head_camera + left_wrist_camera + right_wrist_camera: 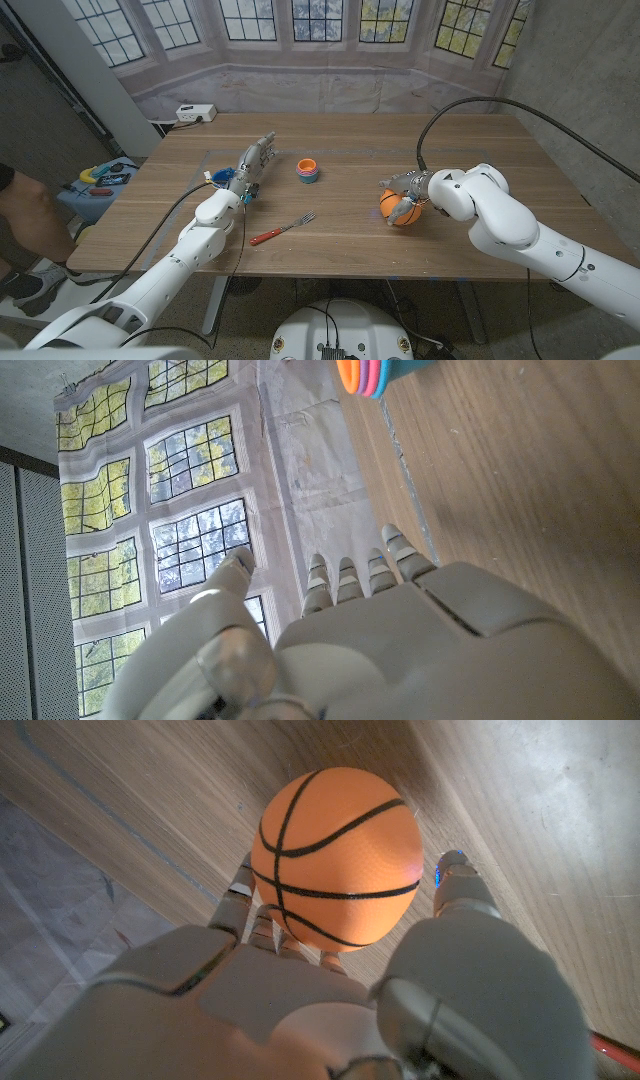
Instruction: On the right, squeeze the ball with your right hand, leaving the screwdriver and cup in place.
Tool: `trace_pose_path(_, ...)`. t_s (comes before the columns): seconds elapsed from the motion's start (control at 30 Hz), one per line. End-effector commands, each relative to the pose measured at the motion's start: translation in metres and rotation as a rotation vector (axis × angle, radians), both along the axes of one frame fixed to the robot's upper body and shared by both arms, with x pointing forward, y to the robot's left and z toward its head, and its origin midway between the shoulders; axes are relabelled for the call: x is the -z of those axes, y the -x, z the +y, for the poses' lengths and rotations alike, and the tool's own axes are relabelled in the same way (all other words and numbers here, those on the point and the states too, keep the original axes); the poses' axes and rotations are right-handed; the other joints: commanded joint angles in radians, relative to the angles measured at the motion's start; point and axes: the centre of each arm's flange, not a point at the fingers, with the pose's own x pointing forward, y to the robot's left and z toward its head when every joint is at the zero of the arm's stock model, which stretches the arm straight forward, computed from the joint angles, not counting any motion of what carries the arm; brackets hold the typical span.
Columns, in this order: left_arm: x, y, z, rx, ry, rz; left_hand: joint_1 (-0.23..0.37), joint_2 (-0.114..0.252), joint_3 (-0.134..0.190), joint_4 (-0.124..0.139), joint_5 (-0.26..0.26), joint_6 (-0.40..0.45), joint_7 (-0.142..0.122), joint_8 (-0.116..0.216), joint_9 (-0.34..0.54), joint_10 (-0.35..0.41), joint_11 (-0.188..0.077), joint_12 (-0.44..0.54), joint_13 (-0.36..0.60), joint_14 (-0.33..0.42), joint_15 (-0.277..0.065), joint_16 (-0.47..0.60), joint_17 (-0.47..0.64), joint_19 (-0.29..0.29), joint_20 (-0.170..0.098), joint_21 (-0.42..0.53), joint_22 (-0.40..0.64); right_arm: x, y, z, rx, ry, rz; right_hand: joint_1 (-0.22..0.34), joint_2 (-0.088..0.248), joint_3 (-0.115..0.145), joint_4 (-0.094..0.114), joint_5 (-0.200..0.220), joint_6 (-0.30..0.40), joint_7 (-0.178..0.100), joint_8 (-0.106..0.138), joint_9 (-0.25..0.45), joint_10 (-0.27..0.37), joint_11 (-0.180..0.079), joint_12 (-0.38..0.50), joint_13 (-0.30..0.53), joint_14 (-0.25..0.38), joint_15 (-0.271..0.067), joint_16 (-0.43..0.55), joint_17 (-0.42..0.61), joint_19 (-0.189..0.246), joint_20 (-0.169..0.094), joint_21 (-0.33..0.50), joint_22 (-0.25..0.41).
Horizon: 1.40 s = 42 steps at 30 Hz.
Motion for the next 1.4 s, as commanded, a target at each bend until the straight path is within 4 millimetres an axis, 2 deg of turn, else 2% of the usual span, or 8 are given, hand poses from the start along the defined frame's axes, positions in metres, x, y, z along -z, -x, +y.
trace_pose_path(0.03,0.0006,-0.0008,-0.0011,0.002,0.0,0.003,-0.005,0.001,0.008,-0.001,0.009,0.007,-0.002,0.003,0.002,0.007,0.003,-0.003,0.006,0.01,0.002,-0.001,0.003,0.008,0.005,-0.004,0.002,0.0017,-0.0032,-0.0022,-0.035,-0.002,-0.032,0.029,0.0,0.013,-0.005,-0.001,-0.24,0.0,0.014,0.007,-0.104,-0.016,0.025,0.022,0.024,0.002,0.01,0.01,0.032,-0.001,0.011,0.003)
trace_pose_path(0.23,-0.0001,-0.0007,-0.0015,-0.003,0.0,0.003,-0.005,0.001,0.009,-0.002,0.009,0.007,-0.003,0.003,0.002,0.007,0.002,-0.003,0.006,0.011,0.003,-0.001,0.003,0.007,0.006,-0.006,0.002,0.0022,-0.004,-0.0035,-0.043,0.007,-0.056,0.056,-0.005,0.02,-0.007,-0.001,-0.2,-0.001,0.027,0.011,-0.078,-0.024,0.06,0.049,0.062,-0.008,0.022,0.023,0.069,-0.001,0.017,0.003)
trace_pose_path(0.37,-0.0002,-0.0008,-0.0026,-0.001,0.001,0.004,-0.006,0.001,0.01,-0.002,0.009,0.007,-0.003,0.003,0.002,0.009,0.003,-0.002,0.006,0.011,0.004,-0.001,0.003,0.008,0.006,-0.007,0.002,0.0036,-0.005,-0.0047,-0.049,0.007,-0.057,0.065,-0.007,0.022,-0.006,-0.001,-0.188,0.003,0.031,0.013,-0.069,-0.021,0.072,0.059,0.073,-0.004,0.025,0.027,0.08,-0.001,0.019,0.002)
trace_pose_path(0.9,0.0013,0.0029,-0.0014,-0.014,0.003,0.007,-0.008,0.002,0.013,-0.003,0.009,0.008,-0.004,0.003,0.002,0.01,0.002,-0.002,0.006,0.012,0.005,-0.001,0.003,0.011,0.006,-0.011,0.003,0.008,-0.0062,-0.0024,-0.087,0.0,-0.094,0.103,-0.014,0.032,-0.001,-0.003,-0.118,0.021,0.057,0.03,-0.01,-0.038,0.152,0.123,0.15,-0.045,0.047,0.056,0.163,-0.004,0.033,0.001)
trace_pose_path(1.13,0.0033,0.0024,0.0002,-0.014,0.009,0.011,-0.009,0.002,0.014,-0.003,0.009,0.009,-0.005,0.003,0.002,0.01,0.001,-0.002,0.006,0.015,0.006,-0.001,0.003,0.011,0.006,-0.013,0.003,0.0088,-0.0069,-0.0027,-0.095,-0.007,-0.094,0.117,-0.013,0.037,0.001,-0.004,-0.089,0.023,0.067,0.037,0.018,-0.051,0.19,0.155,0.19,-0.065,0.059,0.071,0.202,-0.01,0.04,0.0)
trace_pose_path(1.4,0.0039,-0.0002,0.0014,-0.012,0.009,0.015,-0.011,0.002,0.016,-0.003,0.009,0.008,-0.005,0.002,0.002,0.011,0.002,-0.002,0.006,0.015,0.006,-0.001,0.004,0.013,0.006,-0.015,0.003,0.0095,-0.0093,-0.0039,-0.101,-0.014,-0.089,0.122,-0.013,0.039,0.004,-0.006,-0.065,0.029,0.074,0.042,0.047,-0.076,0.224,0.179,0.209,-0.075,0.064,0.082,0.215,-0.013,0.037,0.0)
